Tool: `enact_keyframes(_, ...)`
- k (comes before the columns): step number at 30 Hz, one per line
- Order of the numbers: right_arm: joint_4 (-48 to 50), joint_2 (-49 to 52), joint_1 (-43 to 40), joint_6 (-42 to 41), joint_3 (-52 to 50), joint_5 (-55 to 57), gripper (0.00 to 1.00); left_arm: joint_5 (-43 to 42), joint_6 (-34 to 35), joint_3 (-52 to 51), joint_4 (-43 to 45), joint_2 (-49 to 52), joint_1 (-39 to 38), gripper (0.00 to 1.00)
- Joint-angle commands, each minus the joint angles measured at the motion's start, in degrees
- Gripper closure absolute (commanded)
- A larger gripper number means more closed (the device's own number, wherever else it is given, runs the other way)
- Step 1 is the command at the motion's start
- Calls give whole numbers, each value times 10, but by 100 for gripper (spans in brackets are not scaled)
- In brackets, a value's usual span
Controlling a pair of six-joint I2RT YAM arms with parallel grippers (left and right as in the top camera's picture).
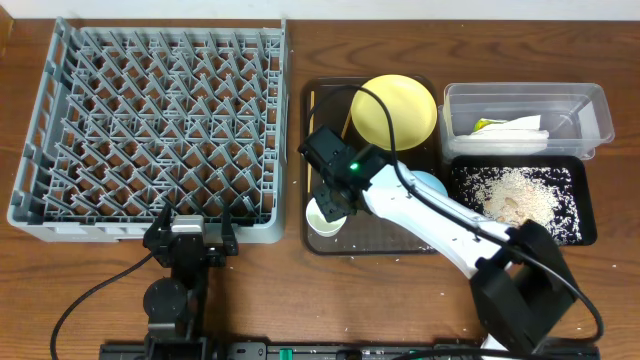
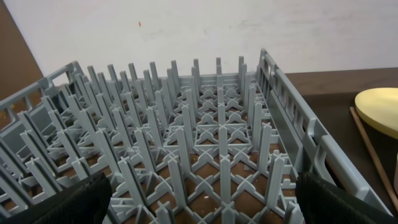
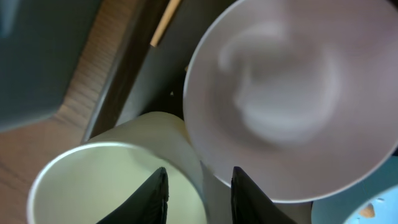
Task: Sort waste into correct bins and load items into the dishwasher
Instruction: 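Release the blue bowl and move the right gripper to the white cup, then grasp the white cup with the right gripper and lift it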
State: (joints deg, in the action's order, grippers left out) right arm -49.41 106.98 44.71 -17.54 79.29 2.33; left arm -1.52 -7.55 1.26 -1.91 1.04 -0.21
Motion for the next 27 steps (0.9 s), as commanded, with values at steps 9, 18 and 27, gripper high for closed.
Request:
enact_keyframes(9, 5, 19, 7, -5, 5, 4, 99, 11, -3, -10, -21, 0, 2, 4)
enact_keyframes(18, -102, -14, 6, -2, 121, 42, 99, 10, -3, -10, -21, 0, 2, 4)
enact_keyframes(27, -182, -88, -21, 27, 188, 73, 99, 11, -3, -10, -21, 0, 2, 4)
